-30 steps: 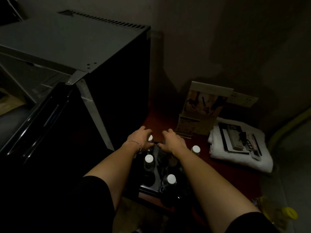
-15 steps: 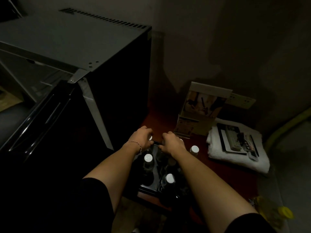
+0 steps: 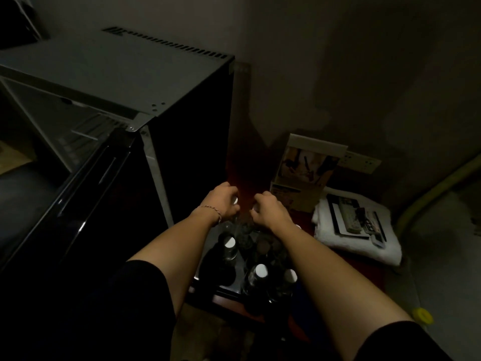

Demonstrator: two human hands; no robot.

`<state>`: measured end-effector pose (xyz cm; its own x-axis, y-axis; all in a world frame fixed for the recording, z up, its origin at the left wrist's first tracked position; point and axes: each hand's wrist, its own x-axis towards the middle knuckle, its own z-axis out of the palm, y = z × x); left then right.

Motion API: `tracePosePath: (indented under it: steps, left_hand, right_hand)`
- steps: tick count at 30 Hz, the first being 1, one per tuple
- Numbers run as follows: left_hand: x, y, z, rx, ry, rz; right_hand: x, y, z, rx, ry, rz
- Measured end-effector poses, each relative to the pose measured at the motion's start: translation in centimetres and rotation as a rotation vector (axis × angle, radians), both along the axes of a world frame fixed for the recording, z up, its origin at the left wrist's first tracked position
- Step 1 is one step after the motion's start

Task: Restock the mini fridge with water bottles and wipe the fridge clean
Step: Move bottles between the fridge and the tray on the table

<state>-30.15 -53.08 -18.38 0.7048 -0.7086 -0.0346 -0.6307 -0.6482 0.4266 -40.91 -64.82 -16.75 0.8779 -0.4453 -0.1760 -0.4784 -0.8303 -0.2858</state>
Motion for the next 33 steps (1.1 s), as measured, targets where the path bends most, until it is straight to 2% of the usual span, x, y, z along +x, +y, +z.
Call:
tracePosePath:
  steps: [10,18,24,33]
  left_hand:
    - [-3.1,0.9,7.3,-0.096,-0.074,-0.036]
    - [-9.8,2.9,12.5,-0.151,-0.148,-0.053]
    - [-17.7,7.4,13.2,-0.203,-0.118,-0.025]
    - [-27.5,17.2,10.0,-0.098,-0.044,-0.096]
  right_hand:
    - [-4.5,1.3,6.6,-0.052,-0.171,-0.071]
    - [-11.7,4.0,11.4,-0.097,-0.241,-0.08]
    - [-19.1,7.3,11.8,-0.099,-0.222,-0.093]
    - [-28.3,15.9,7.7,0.034,-0.149,-0.003]
